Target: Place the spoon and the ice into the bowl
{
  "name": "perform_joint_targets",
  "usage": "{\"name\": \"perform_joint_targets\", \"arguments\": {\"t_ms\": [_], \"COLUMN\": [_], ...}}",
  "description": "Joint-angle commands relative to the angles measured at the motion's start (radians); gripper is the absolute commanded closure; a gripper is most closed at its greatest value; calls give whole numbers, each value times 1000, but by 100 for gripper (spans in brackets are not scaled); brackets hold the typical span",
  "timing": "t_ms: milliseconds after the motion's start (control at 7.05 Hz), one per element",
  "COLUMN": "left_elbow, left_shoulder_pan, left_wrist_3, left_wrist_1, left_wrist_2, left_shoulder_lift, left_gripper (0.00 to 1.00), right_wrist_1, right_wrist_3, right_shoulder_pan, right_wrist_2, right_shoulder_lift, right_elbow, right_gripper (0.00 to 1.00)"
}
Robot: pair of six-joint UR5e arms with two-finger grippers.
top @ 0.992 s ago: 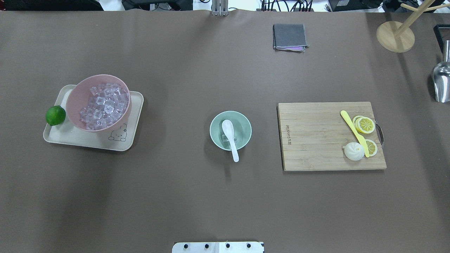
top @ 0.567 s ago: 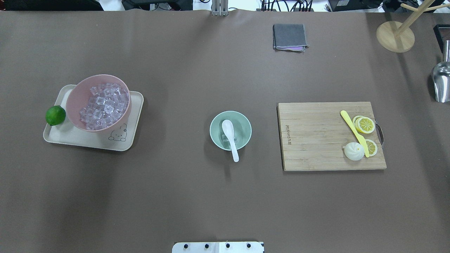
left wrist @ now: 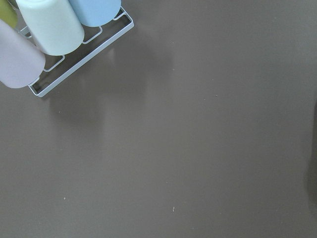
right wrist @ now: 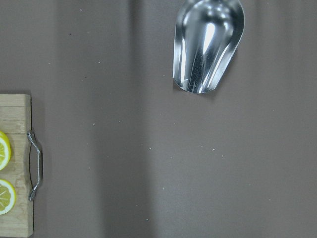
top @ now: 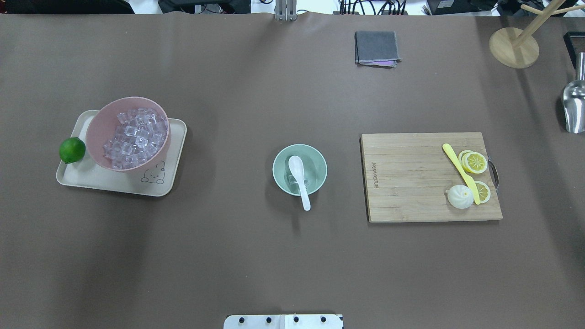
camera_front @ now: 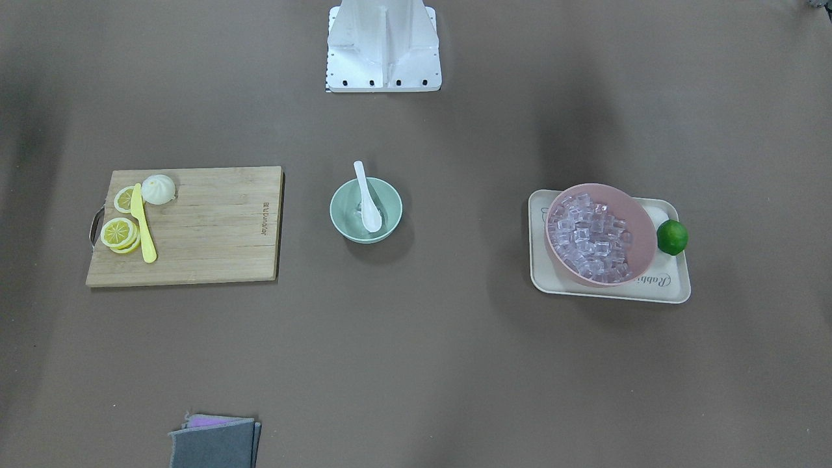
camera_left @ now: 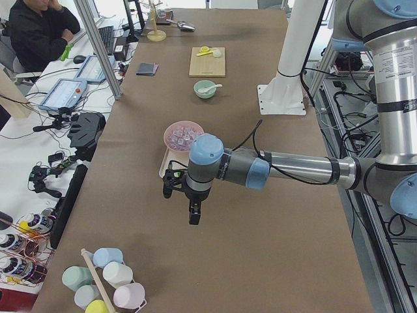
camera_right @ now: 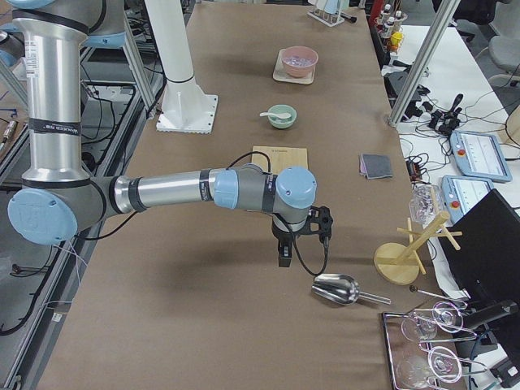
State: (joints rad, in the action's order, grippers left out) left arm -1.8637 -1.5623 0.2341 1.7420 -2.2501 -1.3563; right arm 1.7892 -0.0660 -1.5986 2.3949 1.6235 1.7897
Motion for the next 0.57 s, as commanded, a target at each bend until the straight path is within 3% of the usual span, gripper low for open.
{"name": "perform_joint_targets", "arguments": {"t_ms": [0, 425], "left_elbow": [1, 6], "left_shoulder_pan": [-7, -7], "left_wrist_3": [-4, -7], "left_wrist_1": [1, -1], "left_wrist_2": [0, -11], "left_shoulder_lift": [3, 2], "left_gripper": [2, 2], "right_wrist_1": [4, 1], "right_wrist_3": [-1, -2], "right_shoulder_pan": [0, 0], "right_wrist_2": [0, -6], "right_shoulder_lift": [9, 3], "right_elbow": [8, 16], "right_gripper": [0, 0]}}
